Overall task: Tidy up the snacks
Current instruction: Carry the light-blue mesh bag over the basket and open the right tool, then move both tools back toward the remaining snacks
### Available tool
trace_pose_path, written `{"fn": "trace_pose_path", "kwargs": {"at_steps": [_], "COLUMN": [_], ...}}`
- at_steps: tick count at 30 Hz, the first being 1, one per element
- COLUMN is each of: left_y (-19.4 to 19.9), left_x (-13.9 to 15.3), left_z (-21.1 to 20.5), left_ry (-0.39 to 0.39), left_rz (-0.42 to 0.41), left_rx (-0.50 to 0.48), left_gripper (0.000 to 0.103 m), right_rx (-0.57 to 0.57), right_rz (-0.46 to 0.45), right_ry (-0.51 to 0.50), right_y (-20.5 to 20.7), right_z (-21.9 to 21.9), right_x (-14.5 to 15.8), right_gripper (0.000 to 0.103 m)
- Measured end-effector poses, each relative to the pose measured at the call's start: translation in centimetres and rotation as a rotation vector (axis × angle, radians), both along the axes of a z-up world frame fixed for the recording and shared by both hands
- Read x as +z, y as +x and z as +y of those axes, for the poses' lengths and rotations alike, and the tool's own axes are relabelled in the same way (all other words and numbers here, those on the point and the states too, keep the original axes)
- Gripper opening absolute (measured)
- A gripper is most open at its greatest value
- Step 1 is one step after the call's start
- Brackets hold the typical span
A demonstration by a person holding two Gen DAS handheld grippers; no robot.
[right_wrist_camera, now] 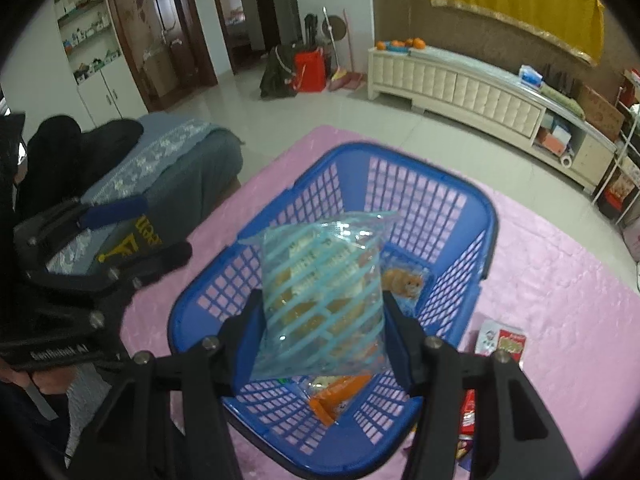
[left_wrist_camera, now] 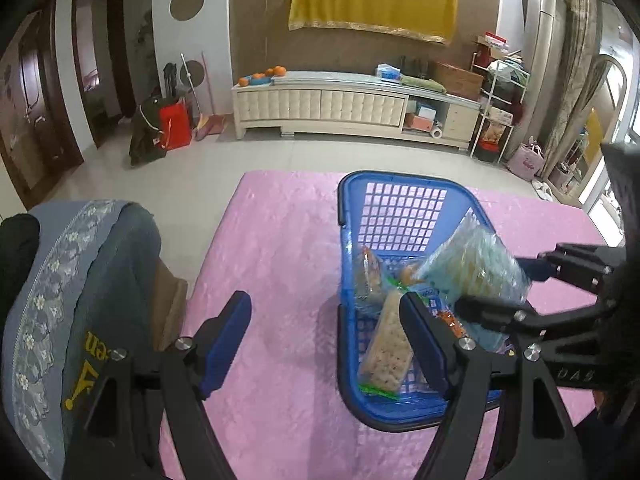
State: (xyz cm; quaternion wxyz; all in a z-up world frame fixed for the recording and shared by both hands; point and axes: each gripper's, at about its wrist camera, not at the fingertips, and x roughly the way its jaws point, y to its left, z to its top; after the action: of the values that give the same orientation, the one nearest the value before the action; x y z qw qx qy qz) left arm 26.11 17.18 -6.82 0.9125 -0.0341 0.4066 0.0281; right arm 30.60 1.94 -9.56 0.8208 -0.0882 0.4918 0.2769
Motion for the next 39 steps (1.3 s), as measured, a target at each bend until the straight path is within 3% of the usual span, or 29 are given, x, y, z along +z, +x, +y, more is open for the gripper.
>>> {"fn": "trace_pose_path", "kwargs": {"at_steps": [8,13,16,17,19,22,26,31,39], "left_y": [-0.4,-1.0,-1.6,-1.9,-2.3,-2.9,-3.9,-4.9,-7.0], "left_x": [-1.2,-0.9,-0.5,-0.3,0.0,0.4,1.2,2.2,3.3], "left_z": [0.4,0.3,0.4,0.0,-0.5,-1.0,-1.5,-2.4,-5.3], "left_ry": [-0.047,-0.059,-0.074,-0.074,-0.048,-0.022,-0.056,-0.080,-0.050], "left_rz": [0.016,0.007,-0.010,-0.018,-0.034,-0.058,-0.089,-0.128,-0.171], "left_rx": [0.011,0.019,0.012,0.009,0.012,0.013,0.004,-0.013,-0.062], "left_gripper": [0.075,0.075,0.075,0.075,0.075,0.075,0.075,0.075,0.075], "right_rx": [-0.008,-0.015,-0.021,-0.021,-0.039,-0.068,-0.113,-0.135,-0.169], "right_rz": [0.065,0.052,0.031,0.026,0.001,-0.042,-0.085,-0.168,-0.256], "right_ry": [-0.040,-0.064,-0.069,-0.063,-0.057,-0.027,-0.001,0.017,0.066], "right_y": [-0.3,-1.0,-1.7,-1.9,-2.2,-2.8,-3.8,-5.5,-8.2], "right_z": [0.4,0.3,0.2,0.1,-0.2,-1.1,-2.6,-4.0,-6.5], "right_x": [-2.9,-2.9,-2.5,-2.3,-1.7,-0.1,1.7,4.2,7.4], "right_gripper": [0.060,0.061,0.066,0.075,0.086,0.088,0.092,0.094,0.096]}}
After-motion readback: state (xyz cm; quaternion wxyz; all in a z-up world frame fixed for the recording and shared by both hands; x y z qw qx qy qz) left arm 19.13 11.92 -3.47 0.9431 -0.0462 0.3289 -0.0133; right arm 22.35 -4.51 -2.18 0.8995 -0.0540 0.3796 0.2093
